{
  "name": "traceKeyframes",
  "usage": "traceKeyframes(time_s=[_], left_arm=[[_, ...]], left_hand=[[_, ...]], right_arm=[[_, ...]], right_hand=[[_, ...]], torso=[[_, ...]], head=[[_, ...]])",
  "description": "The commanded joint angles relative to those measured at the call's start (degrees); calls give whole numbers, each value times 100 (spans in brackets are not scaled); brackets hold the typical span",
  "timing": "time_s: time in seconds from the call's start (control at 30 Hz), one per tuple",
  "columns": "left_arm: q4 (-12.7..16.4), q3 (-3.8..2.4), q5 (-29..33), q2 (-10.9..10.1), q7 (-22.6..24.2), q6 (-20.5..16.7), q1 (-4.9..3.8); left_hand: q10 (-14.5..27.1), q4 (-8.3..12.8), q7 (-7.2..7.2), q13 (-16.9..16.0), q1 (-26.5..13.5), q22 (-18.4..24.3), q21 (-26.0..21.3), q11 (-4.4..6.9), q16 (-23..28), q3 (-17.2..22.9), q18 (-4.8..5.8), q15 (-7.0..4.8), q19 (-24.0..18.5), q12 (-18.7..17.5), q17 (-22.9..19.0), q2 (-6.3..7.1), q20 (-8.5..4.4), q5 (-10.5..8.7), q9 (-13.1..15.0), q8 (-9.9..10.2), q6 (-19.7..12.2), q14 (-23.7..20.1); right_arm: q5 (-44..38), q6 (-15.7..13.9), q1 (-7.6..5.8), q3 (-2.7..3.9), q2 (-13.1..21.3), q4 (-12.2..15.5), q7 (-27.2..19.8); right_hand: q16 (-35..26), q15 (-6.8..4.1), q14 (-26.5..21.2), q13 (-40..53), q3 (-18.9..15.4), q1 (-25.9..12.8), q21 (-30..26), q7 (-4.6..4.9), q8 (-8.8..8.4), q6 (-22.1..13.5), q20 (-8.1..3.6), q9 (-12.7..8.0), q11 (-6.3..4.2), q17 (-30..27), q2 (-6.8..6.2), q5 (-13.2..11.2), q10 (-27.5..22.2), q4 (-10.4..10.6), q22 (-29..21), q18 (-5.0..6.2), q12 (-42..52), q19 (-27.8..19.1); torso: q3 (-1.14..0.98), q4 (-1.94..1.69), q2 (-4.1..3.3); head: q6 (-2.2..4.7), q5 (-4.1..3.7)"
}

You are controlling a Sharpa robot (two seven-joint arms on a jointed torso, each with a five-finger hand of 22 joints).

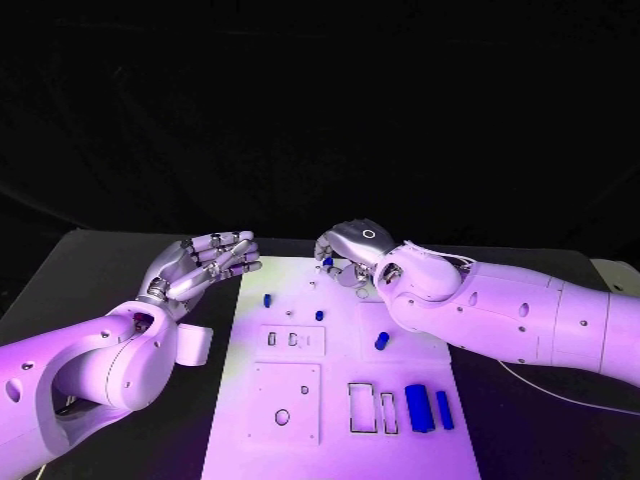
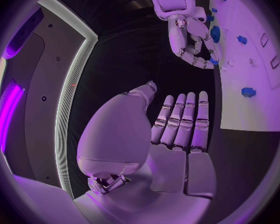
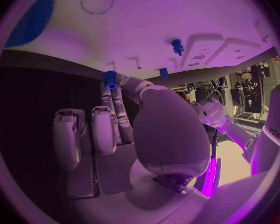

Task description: Assemble the parts on the task board

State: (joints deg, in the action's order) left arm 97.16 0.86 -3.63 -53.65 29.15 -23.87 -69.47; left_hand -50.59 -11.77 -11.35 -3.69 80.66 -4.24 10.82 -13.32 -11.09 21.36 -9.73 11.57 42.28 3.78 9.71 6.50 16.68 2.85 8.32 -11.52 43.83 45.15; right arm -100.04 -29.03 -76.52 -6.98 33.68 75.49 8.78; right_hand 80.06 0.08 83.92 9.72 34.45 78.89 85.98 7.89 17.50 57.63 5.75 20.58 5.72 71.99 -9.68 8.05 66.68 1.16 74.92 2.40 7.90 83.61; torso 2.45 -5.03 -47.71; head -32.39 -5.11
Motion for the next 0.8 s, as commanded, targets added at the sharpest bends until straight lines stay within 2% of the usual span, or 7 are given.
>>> traceKeyframes(time_s=[0.03,0.2,0.33,0.8], left_arm=[[23,-5,9,3,73,83,-9],[33,-5,9,-6,71,82,-12],[34,-5,10,-12,67,82,-17],[35,-5,10,-38,60,76,-33]], left_hand=[[41,5,-482,5,-32,6,-10,-11,27,24,72,-3,-20,-8,-5,-44,-3,6,-8,27,-14,-9],[41,5,-482,5,-32,6,-10,-11,27,24,72,-3,-20,-8,-5,-44,-3,6,-8,27,-14,-9],[43,5,-481,5,-42,8,-11,-12,30,22,73,-2,-21,-8,-6,-38,-3,6,-9,29,-13,-8],[45,4,-482,5,-47,9,-12,-13,33,22,74,-1,-21,-8,-7,-35,-3,6,-12,34,-25,-10]], right_arm=[[9,-165,1,2,-41,-41,-50],[42,-176,13,2,-98,-98,-79],[73,-159,30,1,-127,-116,-105],[167,-49,66,-6,-182,-126,-135]], right_hand=[[1,-43,266,175,6,-27,26,12,19,-22,-7,10,-161,-11,12,14,188,-23,910,-102,4,297],[-2,-43,264,176,7,-28,45,12,19,-23,-7,11,-161,-18,13,15,187,-23,941,-109,4,314],[-2,-43,264,176,7,-29,52,12,19,-23,-7,12,-160,-18,14,15,188,-23,951,-112,4,321],[-9,-42,260,180,10,-36,62,14,17,-27,-6,16,-159,-32,18,22,189,-23,967,-115,4,329]], torso=[[4,-10,-4],[-2,-4,-18],[5,-7,-16],[8,-8,-26]], head=[[-5,-10],[-20,16],[-50,14],[-61,32]])
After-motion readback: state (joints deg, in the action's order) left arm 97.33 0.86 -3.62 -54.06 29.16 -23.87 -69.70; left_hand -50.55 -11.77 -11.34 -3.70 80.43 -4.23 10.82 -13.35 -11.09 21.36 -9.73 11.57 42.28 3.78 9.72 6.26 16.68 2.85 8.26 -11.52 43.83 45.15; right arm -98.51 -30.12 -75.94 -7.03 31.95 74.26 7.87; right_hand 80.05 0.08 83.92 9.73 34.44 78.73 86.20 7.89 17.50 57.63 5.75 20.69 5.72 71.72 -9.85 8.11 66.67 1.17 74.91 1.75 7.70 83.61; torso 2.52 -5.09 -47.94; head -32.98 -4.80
